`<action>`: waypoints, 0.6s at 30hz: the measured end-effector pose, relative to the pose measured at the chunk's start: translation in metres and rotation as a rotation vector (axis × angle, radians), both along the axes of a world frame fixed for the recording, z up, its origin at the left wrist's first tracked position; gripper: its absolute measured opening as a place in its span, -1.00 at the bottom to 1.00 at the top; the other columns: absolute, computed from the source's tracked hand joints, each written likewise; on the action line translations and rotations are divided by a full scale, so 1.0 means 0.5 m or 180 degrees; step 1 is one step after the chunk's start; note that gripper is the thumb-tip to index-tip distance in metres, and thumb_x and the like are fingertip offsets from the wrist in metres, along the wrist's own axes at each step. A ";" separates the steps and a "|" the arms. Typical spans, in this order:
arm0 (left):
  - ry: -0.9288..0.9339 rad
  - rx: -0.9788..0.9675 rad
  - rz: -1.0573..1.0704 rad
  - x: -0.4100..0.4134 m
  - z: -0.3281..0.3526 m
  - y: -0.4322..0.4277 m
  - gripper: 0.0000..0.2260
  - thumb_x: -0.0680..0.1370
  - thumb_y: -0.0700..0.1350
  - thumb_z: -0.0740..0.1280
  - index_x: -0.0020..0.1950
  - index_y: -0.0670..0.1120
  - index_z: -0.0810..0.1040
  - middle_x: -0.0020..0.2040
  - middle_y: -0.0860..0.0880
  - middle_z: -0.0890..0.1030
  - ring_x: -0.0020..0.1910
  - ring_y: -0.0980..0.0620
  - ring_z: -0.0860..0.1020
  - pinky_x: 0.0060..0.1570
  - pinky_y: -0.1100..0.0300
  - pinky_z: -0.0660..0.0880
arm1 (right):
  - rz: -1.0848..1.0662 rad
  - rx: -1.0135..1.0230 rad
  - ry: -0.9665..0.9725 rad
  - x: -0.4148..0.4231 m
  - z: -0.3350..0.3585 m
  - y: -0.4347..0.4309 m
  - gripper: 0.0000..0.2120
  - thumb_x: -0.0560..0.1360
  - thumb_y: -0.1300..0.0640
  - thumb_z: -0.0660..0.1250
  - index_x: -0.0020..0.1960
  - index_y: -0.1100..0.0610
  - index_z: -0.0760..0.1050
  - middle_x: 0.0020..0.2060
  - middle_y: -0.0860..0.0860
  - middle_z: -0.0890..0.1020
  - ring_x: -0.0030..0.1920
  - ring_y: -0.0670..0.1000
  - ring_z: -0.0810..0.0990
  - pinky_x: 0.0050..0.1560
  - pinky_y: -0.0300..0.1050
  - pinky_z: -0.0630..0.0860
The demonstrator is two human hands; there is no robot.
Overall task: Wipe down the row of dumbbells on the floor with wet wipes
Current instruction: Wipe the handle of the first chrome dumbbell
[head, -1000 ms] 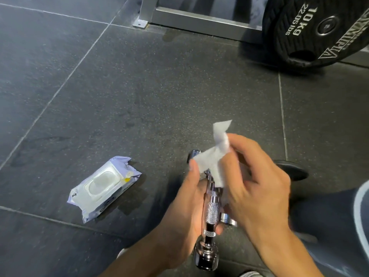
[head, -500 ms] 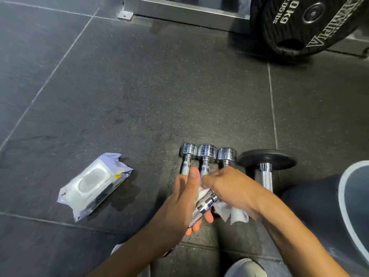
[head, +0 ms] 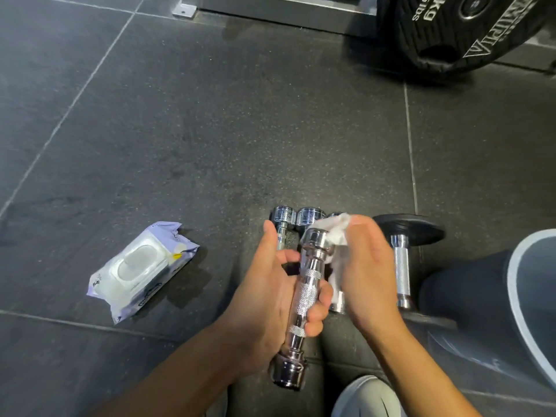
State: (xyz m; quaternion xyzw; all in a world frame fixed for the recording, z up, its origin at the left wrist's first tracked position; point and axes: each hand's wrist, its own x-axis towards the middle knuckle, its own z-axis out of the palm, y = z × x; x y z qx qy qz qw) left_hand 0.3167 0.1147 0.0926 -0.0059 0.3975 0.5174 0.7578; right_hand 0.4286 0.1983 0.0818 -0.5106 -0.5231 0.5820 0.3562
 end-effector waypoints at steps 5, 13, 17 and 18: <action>0.0169 -0.0166 0.0231 -0.006 -0.008 -0.005 -0.20 0.45 0.54 0.07 0.17 -0.17 0.50 -0.19 -0.18 0.54 -0.33 -0.07 0.44 -0.29 0.08 0.36 | 0.0136 0.1011 -0.0555 0.014 0.014 0.006 -0.80 0.70 0.12 0.18 0.08 0.07 0.59 -0.06 -0.24 0.63 -0.07 -0.24 0.58 -0.05 -0.36 0.44; 0.0011 -0.0250 0.0392 -0.054 -0.007 -0.008 -0.04 0.46 0.56 0.05 0.44 -0.23 0.50 0.36 -0.31 0.57 0.33 -0.21 0.58 0.34 -0.11 0.47 | 0.2691 0.1997 -0.0985 0.040 -0.020 -0.053 -0.64 0.69 0.19 0.24 0.48 0.10 0.44 0.52 -0.13 0.38 0.59 -0.09 0.19 0.54 -0.06 0.25; 0.0106 -0.0273 0.0608 -0.071 -0.009 -0.007 0.00 0.45 0.54 0.22 0.55 -0.26 0.32 0.35 -0.28 0.56 0.27 -0.23 0.61 0.19 -0.12 0.52 | 0.3007 0.2246 -0.0910 0.062 -0.004 -0.046 -0.74 0.64 0.24 0.32 0.31 0.15 0.60 0.40 -0.08 0.53 0.53 -0.06 0.34 0.50 0.04 0.33; 0.0181 -0.0295 0.0653 -0.072 -0.007 -0.006 -0.05 0.47 0.50 0.25 0.54 -0.25 0.35 0.37 -0.25 0.56 0.28 -0.22 0.60 0.23 -0.13 0.50 | 0.3039 0.2268 -0.0872 0.063 -0.001 -0.046 -0.77 0.64 0.23 0.33 0.27 0.15 0.62 0.37 -0.08 0.56 0.51 -0.06 0.37 0.49 0.04 0.34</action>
